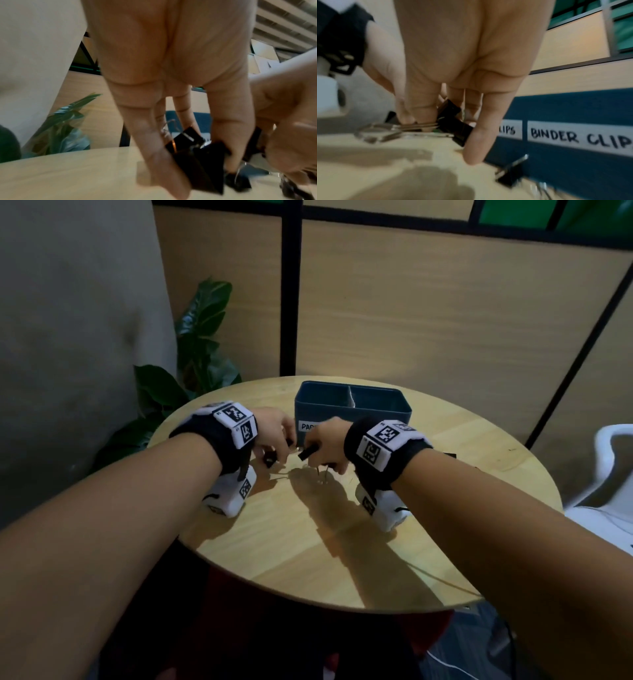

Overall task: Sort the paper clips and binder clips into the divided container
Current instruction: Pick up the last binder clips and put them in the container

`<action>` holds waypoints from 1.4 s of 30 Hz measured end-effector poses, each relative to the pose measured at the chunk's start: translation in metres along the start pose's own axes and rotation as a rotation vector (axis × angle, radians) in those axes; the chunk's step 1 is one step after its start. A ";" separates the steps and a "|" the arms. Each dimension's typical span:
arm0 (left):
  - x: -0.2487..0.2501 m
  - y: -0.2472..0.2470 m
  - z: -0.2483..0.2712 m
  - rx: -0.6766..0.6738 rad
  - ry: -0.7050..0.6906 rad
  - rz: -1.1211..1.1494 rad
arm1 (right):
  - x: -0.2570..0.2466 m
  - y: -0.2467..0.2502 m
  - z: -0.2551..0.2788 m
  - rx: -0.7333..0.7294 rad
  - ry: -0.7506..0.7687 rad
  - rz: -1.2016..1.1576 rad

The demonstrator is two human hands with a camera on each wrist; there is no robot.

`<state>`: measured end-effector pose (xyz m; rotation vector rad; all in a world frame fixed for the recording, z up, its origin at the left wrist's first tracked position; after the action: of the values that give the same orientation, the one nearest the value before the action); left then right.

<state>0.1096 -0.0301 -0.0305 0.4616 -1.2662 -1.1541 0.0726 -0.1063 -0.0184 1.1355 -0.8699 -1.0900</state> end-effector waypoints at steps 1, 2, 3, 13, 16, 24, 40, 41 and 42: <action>0.013 0.009 0.001 0.016 -0.043 0.048 | 0.006 0.014 0.003 0.062 -0.007 -0.050; 0.026 0.021 0.003 0.043 -0.087 0.088 | 0.014 0.032 0.007 0.129 -0.012 -0.080; 0.040 0.036 0.004 0.078 -0.130 0.122 | 0.024 0.050 0.010 0.197 -0.018 -0.117; 0.149 0.055 -0.062 0.280 -0.376 0.220 | 0.150 0.088 -0.012 0.429 -0.318 -0.157; 0.152 0.040 -0.091 0.295 -0.361 0.180 | 0.171 0.076 -0.025 0.420 -0.364 -0.142; 0.160 0.027 -0.107 0.233 -0.392 0.129 | 0.197 0.064 -0.029 0.345 -0.389 -0.148; 0.120 -0.052 -0.037 0.034 -0.334 -0.500 | 0.173 0.019 0.026 0.011 -0.374 -0.206; 0.114 -0.062 -0.038 -0.003 -0.307 -0.527 | 0.172 0.006 0.029 -0.063 -0.381 -0.142; 0.110 -0.070 -0.038 -0.034 -0.288 -0.539 | 0.172 -0.003 0.030 -0.112 -0.389 -0.089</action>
<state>0.1016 -0.1653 -0.0442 0.6528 -1.4088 -1.7413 0.0888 -0.2806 -0.0146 0.8885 -1.0505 -1.4452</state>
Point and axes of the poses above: each hand's wrist, its own z-axis away from the middle knuckle, its own y-axis out of the back of the hand, x = y × z, the point moved 10 cm from there along -z, towards the middle knuckle, and after that the axes turned 1 degree about z, right-handed, at the moved point
